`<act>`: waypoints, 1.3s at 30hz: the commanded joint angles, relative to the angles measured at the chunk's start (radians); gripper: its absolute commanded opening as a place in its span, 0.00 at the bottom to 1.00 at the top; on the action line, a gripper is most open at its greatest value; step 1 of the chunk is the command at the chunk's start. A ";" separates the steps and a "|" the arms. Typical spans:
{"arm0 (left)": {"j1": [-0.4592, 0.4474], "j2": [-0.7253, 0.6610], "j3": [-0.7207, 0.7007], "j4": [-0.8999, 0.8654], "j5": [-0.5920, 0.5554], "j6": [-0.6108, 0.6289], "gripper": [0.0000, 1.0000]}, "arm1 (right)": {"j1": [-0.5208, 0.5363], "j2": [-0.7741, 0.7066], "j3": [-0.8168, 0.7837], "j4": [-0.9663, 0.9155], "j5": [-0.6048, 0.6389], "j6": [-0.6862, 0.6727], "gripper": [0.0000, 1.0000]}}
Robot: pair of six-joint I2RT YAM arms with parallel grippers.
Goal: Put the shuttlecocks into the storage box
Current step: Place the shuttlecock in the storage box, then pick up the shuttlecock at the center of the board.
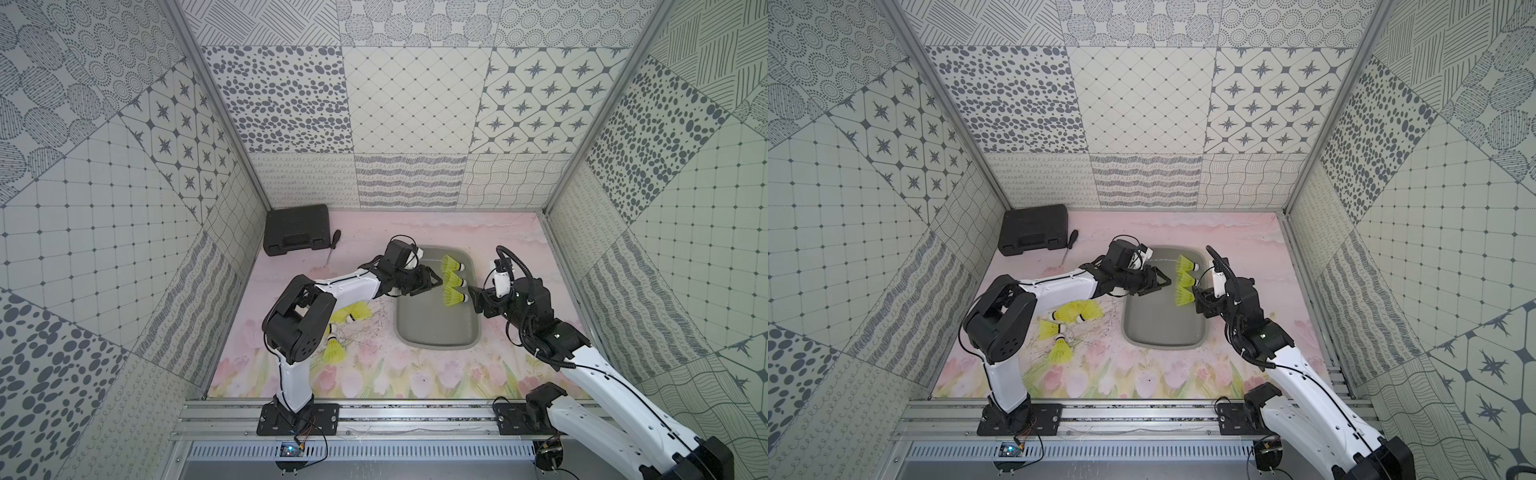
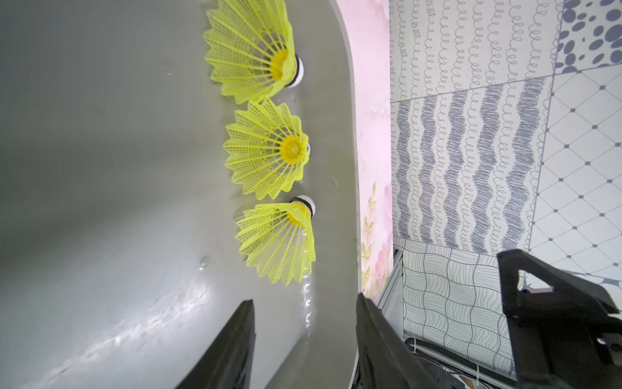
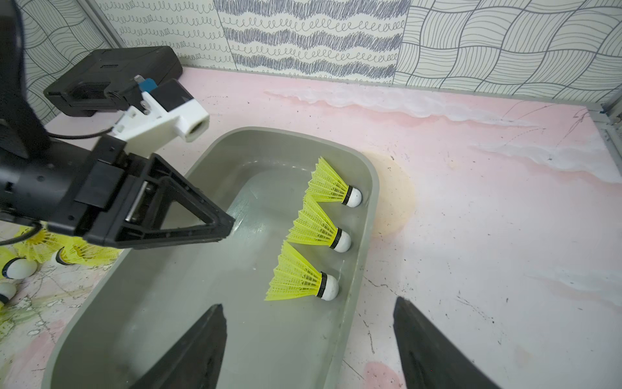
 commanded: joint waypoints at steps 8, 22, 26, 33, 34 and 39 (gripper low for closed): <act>0.092 -0.298 -0.081 -0.408 -0.334 0.295 0.54 | -0.006 0.018 -0.002 0.037 -0.001 0.016 0.82; 0.117 -0.601 -0.233 -0.735 -0.702 0.349 0.61 | -0.005 0.047 0.003 0.057 -0.014 0.025 0.82; 0.124 -0.643 -0.282 -0.777 -0.752 0.320 0.61 | -0.005 0.053 0.004 0.056 -0.017 0.028 0.82; 0.125 -0.637 -0.339 -0.813 -0.735 0.296 0.54 | -0.005 0.055 0.006 0.056 -0.012 0.028 0.82; 0.125 -0.632 -0.344 -0.810 -0.728 0.295 0.51 | -0.005 0.055 0.006 0.056 -0.011 0.029 0.82; 0.126 -0.595 -0.356 -0.775 -0.682 0.320 0.47 | -0.006 0.062 0.006 0.057 -0.010 0.028 0.82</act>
